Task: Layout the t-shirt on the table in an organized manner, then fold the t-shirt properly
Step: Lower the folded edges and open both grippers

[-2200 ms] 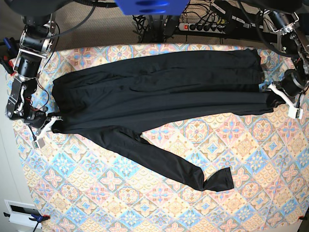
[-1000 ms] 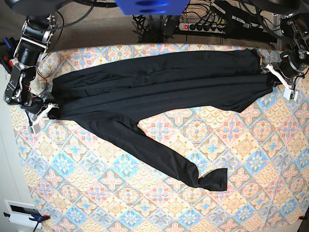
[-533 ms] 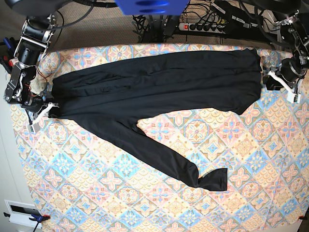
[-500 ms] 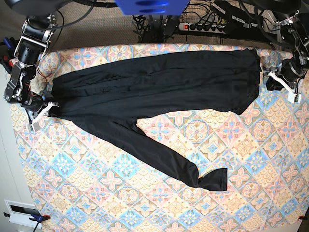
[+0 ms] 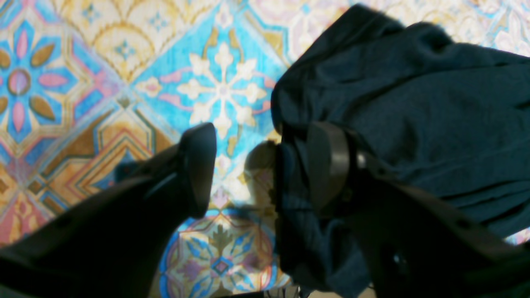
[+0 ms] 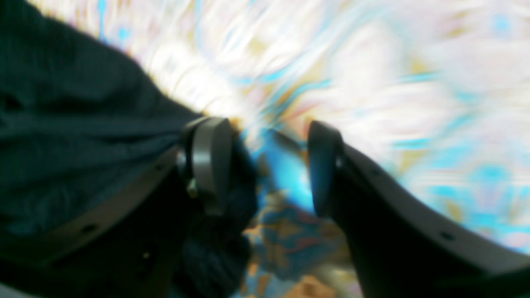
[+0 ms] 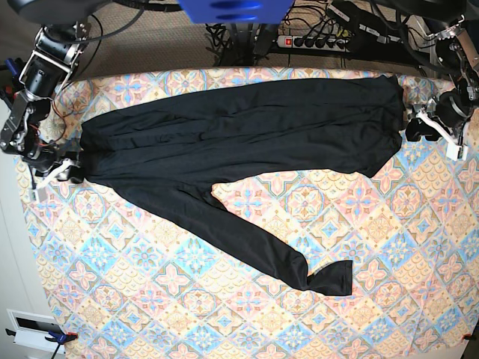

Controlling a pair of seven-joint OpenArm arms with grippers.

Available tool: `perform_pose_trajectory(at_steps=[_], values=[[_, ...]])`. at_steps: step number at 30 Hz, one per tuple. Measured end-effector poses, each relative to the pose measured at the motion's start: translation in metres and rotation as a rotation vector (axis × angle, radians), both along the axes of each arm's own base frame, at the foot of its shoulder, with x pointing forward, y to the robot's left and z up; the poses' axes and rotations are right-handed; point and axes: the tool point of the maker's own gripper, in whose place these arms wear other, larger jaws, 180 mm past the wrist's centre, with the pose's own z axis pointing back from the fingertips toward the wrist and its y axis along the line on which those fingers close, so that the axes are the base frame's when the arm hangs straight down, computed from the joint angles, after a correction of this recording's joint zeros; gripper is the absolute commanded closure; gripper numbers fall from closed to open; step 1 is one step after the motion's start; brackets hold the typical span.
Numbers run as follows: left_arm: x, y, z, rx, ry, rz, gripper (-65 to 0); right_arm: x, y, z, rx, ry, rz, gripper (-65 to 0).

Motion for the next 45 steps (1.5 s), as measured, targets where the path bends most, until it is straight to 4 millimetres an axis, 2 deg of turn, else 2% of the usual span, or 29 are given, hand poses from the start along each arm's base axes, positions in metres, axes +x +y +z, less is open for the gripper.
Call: perform_pose_trajectory(at_steps=[4,10,13,17,20,23,25,30,35,36,40,45], values=[[0.0,0.0,0.0,0.0,0.0,0.0,-34.8,0.007,-0.014,0.021,-0.015,-0.068,-0.04,-29.4],[0.001,0.0,0.0,0.0,-0.002,0.0,-34.8,0.007,-0.008,0.02,-0.036,-0.045,-0.005,-29.4],[0.001,0.0,0.001,0.0,-0.002,0.0,-34.8,0.005,0.017,0.003,-0.068,0.048,0.114,-29.5],[0.001,0.0,0.001,0.0,-0.003,0.0,-34.8,0.0,0.067,-0.023,-0.094,0.14,0.301,-29.5],[0.001,0.0,0.0,-0.001,-0.002,0.0,-34.8,0.014,0.085,-0.02,-0.135,0.153,0.391,-29.5],[0.0,-0.001,-0.001,-0.003,0.001,0.001,-34.8,0.038,0.101,-0.003,-0.15,0.095,0.439,-29.5],[-0.002,-0.003,-0.003,-0.012,0.002,0.005,-34.8,0.045,0.103,0.003,-0.153,0.078,0.444,-29.4],[-0.004,-0.011,-0.009,-0.037,0.004,0.012,-34.8,0.044,0.096,0.003,-0.171,0.104,0.442,-29.4],[-0.004,-0.012,-0.009,-0.038,0.003,0.013,-34.8,0.082,0.098,0.045,-0.181,-0.024,0.429,-29.4],[-0.003,-0.012,-0.009,-0.039,0.001,0.013,-34.8,0.081,0.098,0.044,-0.18,-0.023,0.43,-29.4],[-0.002,-0.015,-0.01,-0.049,-0.002,0.015,-34.8,0.062,0.094,0.021,-0.19,0.067,0.441,-29.5],[-0.003,-0.019,-0.012,-0.059,-0.003,0.018,-34.8,0.074,0.09,0.025,-0.147,0.078,0.409,-29.4]])
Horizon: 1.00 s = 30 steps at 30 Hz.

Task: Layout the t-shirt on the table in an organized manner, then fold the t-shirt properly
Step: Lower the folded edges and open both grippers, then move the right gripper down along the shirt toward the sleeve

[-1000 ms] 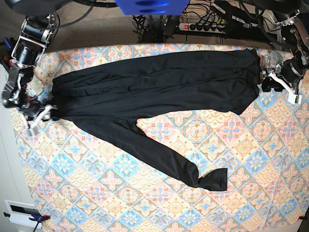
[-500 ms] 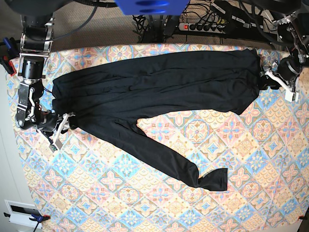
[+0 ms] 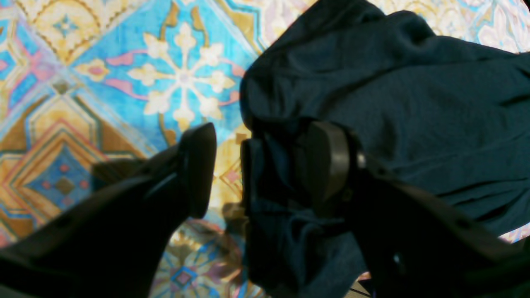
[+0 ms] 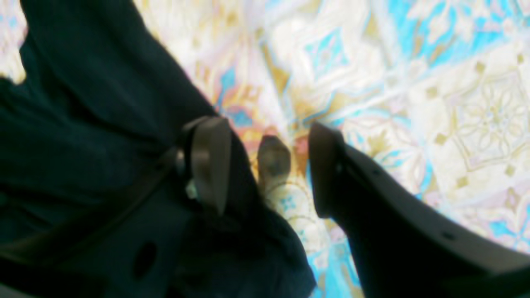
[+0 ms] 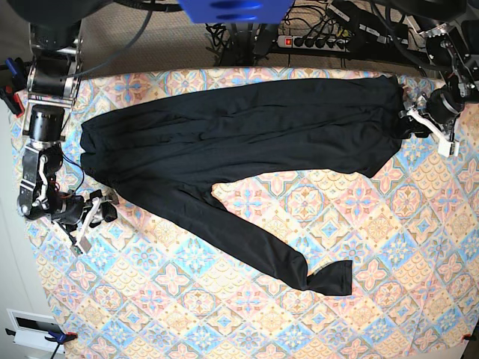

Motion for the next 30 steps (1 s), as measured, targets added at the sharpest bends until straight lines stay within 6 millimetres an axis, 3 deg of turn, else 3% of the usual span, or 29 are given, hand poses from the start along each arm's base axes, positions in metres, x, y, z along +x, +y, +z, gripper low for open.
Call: perform_pose_trajectory(at_steps=[5,11,14,16,18,21,26,30], values=[[-0.003,-0.009,-0.006,-0.025,0.006,0.003,-34.8,-0.014,0.003,-0.028,0.128,0.113,-0.069,-29.3],[-0.004,-0.015,-0.01,-0.045,0.005,0.012,-34.8,0.008,0.02,-0.01,0.382,0.073,-0.161,-29.3],[-0.005,-0.016,-0.01,-0.047,0.007,0.012,-34.8,-0.008,0.019,-0.027,0.353,0.145,-0.157,-29.3],[-0.004,-0.016,-0.01,-0.047,0.006,0.012,-34.8,-0.017,0.029,-0.039,0.359,0.192,-0.15,-29.3],[-0.004,-0.016,-0.01,-0.048,0.005,0.012,-34.8,-0.013,0.047,-0.039,0.391,0.191,-0.126,-29.3],[-0.005,-0.015,-0.01,-0.046,0.006,0.012,-34.8,-0.007,0.06,-0.035,0.404,0.184,-0.101,-29.3],[-0.005,-0.015,-0.01,-0.046,0.006,0.012,-34.8,-0.016,0.063,-0.045,0.362,0.214,-0.066,-29.3],[-0.004,-0.015,-0.01,-0.045,0.006,0.012,-34.8,-0.011,0.068,-0.044,0.354,0.189,-0.055,-29.3]])
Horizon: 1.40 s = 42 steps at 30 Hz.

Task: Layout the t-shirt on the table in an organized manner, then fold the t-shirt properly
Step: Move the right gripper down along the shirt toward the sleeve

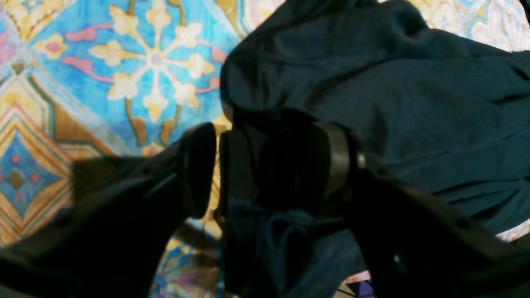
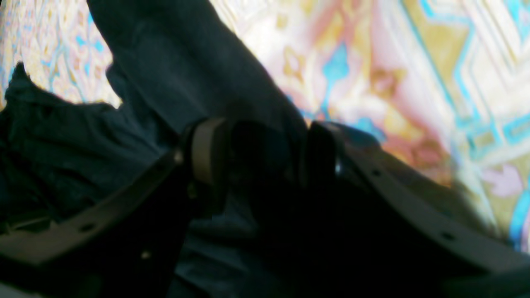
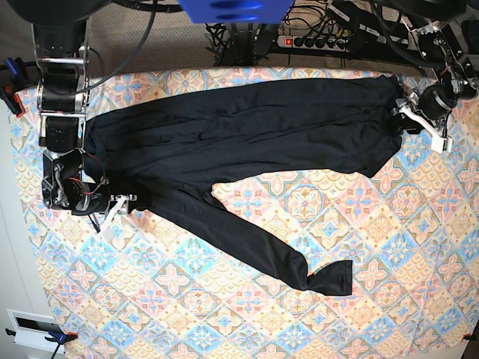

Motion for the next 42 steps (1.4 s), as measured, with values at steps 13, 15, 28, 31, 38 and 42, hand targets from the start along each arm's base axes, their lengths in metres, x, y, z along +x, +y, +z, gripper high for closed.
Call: perform_pose_trajectory(at_steps=[13,15,28,31,38,42], values=[[0.009,-0.017,0.001,-0.067,-0.028,0.004,-34.8,0.003,0.003,-0.001,-0.006,-0.02,0.006,-24.7],[0.014,-0.022,0.005,-0.094,-0.03,-0.01,-34.8,0.002,0.005,-0.002,-0.014,-0.016,0.016,-18.8],[0.021,-0.03,0.012,-0.141,-0.049,-0.026,-34.8,0.002,0.027,-0.007,0.001,-0.02,0.051,-10.5],[0.02,-0.03,0.011,-0.141,-0.046,-0.026,-34.8,0.002,0.03,-0.007,0.007,-0.021,0.052,-10.6],[0.019,-0.03,0.011,-0.141,-0.044,-0.026,-34.8,0.004,0.045,-0.006,0.031,-0.027,0.066,-10.7],[0.019,-0.03,0.011,-0.141,-0.043,-0.026,-34.8,0.005,0.043,-0.005,0.021,-0.026,0.069,-10.7]])
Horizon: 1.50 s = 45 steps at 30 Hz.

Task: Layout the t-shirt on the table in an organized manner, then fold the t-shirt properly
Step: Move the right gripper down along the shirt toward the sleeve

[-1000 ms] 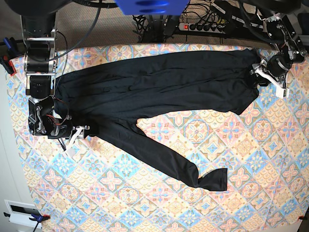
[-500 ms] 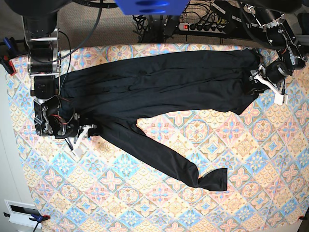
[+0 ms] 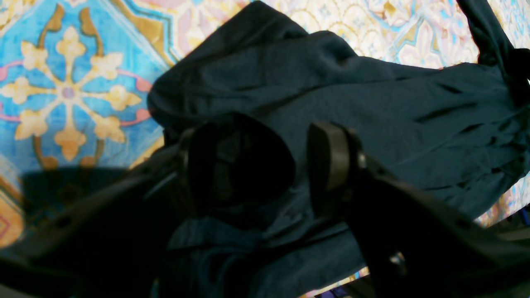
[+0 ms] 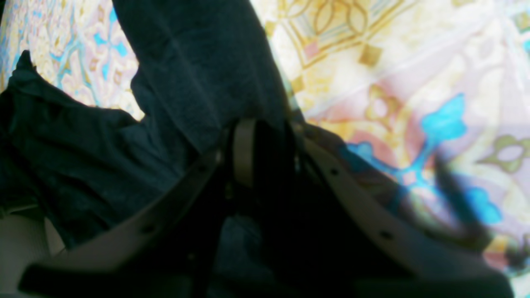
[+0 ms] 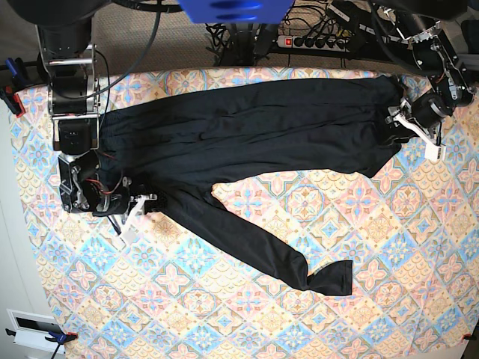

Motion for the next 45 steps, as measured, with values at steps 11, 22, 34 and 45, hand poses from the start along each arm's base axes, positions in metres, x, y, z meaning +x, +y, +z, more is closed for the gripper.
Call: perform_pose_trajectory(at_steps=[11,22,34,45], values=[[0.0,0.0,0.0,0.0,-0.001,0.0,-34.8,0.019,0.003,0.018,0.006,-0.049,-0.001,-10.7],[0.001,0.0,0.001,-0.003,-0.003,0.0,-34.8,0.019,0.033,0.016,0.054,-0.054,0.02,-26.6],[0.0,0.0,0.001,-0.002,-0.003,0.0,-34.8,0.042,0.042,0.033,0.072,-0.156,-0.009,-28.4],[0.0,0.0,0.0,0.0,-0.002,0.0,-34.8,0.049,0.029,0.021,-0.073,-0.229,0.017,-28.4]])
